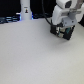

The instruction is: Open the kcup holder, insert the kcup into the holder, and close the kcup holder

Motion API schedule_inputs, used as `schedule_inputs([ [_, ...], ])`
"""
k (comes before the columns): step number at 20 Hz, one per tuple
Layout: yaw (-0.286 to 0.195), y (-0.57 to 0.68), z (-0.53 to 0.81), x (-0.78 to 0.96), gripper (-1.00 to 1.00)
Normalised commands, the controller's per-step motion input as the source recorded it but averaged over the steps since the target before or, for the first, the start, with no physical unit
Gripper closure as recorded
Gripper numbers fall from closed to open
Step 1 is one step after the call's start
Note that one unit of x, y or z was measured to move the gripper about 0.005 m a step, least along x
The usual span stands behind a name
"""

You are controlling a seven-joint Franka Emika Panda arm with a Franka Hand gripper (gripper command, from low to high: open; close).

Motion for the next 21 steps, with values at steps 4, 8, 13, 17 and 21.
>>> schedule_inputs([
  [4,0.061,0.38,-0.01,-0.93,-1.0],
  [8,0.082,0.37,0.0,-0.88,-1.0],
  [13,-0.002,0.22,0.82,-0.16,-1.0],
  [17,-0.003,0.08,0.52,0.03,-1.0],
  [21,0.0,0.0,0.0,0.0,-1.0],
])
